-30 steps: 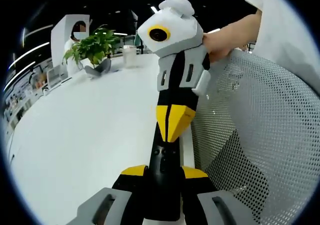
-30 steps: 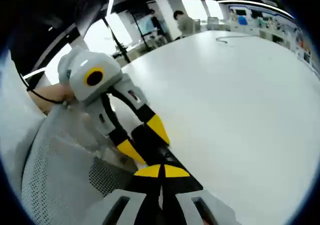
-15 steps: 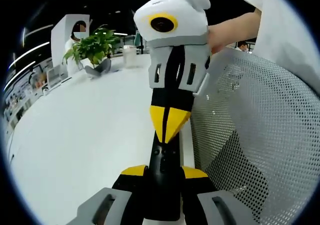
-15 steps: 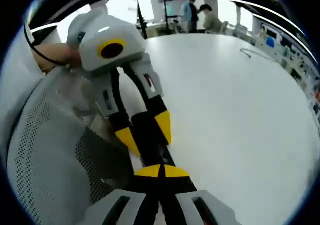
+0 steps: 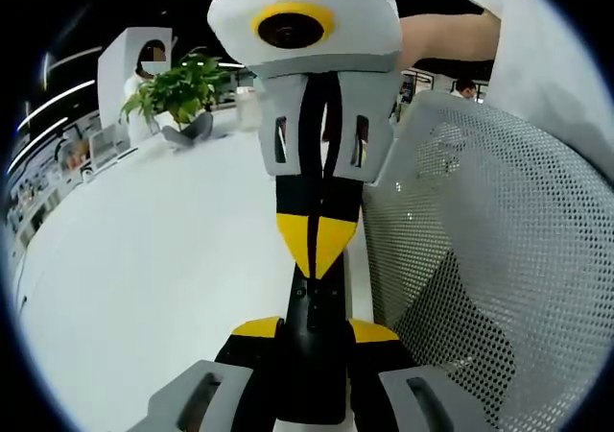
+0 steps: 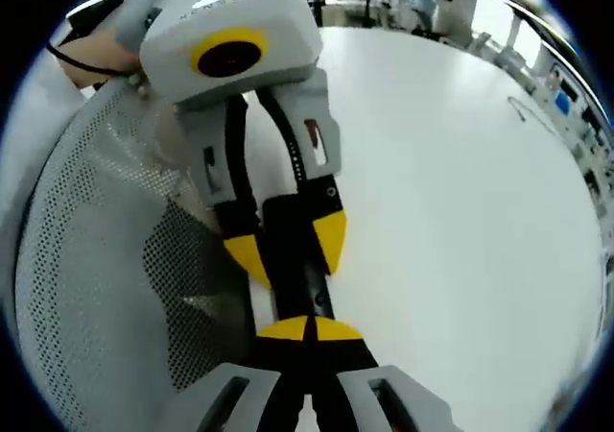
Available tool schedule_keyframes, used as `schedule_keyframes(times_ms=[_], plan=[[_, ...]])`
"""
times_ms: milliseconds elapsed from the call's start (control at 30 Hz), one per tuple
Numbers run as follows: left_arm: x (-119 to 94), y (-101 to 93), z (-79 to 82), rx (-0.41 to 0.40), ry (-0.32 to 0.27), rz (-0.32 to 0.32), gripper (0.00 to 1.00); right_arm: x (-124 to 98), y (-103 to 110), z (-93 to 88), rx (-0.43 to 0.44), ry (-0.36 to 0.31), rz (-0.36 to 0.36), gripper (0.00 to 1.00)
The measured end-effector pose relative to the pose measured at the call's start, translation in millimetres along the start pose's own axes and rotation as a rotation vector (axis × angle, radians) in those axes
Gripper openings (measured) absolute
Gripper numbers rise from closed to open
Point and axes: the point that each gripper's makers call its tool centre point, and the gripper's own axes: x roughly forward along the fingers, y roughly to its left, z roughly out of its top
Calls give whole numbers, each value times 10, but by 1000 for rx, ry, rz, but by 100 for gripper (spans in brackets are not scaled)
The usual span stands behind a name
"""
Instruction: Press the specified remote control buttons in sequence, fully releasing each button before pressing the next.
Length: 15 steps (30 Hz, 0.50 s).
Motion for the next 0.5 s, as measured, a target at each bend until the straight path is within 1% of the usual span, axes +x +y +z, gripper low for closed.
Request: schedule_keyframes(times_ms=[33,67,133,167,233,267,300,433,500], plan=[[1,0,0,0,0,0,25,-6,4,-4,14,-32,-24,0],[1,1,-1,0,1,0,25,-10,1,9,-6,-72,-56,0],[3,2,-2,0,1,0,25,-20,12,2,-35,-112,-97,0],[3,2,-2,0,1,0,25,-25,21,-5,-72,-127,-125,0],[2,1,0,0,1,0,25,-31,34,-7,-112,-134,-166,0],[2,1,1,-1,1,1,25,-31,43,-3,-127,-130,-175,0],[3,0,0,-2,0,1,25,-31,58,-6,-140,-122,-183,0],[4,-1,0,0,0,0,25,2,178,41,-155,-114,-138,0],[5,-1,-1,2,2,0,25,27,213,71,-187,-114,-130,0]])
